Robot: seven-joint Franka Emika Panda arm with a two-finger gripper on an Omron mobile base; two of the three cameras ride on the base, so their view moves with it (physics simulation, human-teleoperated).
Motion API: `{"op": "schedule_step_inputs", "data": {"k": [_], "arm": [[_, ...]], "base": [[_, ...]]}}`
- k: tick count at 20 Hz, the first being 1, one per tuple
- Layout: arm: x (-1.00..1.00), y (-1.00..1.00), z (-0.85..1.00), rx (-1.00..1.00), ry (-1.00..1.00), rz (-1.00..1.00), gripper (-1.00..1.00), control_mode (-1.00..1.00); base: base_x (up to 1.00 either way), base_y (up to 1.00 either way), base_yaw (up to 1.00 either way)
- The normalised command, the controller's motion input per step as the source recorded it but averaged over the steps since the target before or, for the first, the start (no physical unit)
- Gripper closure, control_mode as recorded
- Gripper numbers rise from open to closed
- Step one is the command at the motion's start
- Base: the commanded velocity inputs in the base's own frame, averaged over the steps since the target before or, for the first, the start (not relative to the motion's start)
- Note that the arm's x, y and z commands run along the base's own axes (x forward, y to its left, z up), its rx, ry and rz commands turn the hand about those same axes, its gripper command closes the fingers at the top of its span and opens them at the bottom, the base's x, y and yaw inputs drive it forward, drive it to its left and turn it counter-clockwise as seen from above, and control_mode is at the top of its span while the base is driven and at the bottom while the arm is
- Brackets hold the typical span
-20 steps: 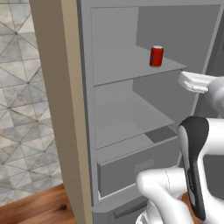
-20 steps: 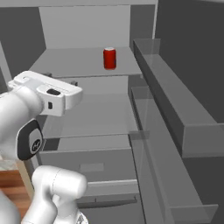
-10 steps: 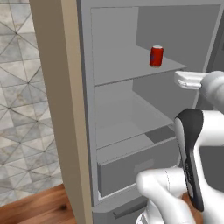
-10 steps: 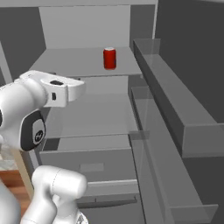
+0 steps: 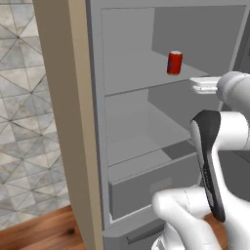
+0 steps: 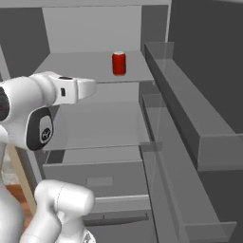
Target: Open the fridge, grab two sodas, and place both sodas inside the bowl with ice on the dining counter.
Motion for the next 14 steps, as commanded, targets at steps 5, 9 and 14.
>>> {"op": "schedule_step_inputs", "data": {"k": [5, 9, 14], "arm": [[0.31, 0.04, 0.00, 0.00, -0.01, 0.00, -1.00, -1.00], [0.39, 0.00, 0.00, 0.13, 0.00, 0.00, -1.00, -1.00], [0.33, 0.00, 0.00, 0.08, 0.00, 0.00, -1.00, -1.00]], "base": [[0.00, 0.00, 0.00], [0.00, 0.00, 0.00], [0.00, 0.00, 0.00]]}}
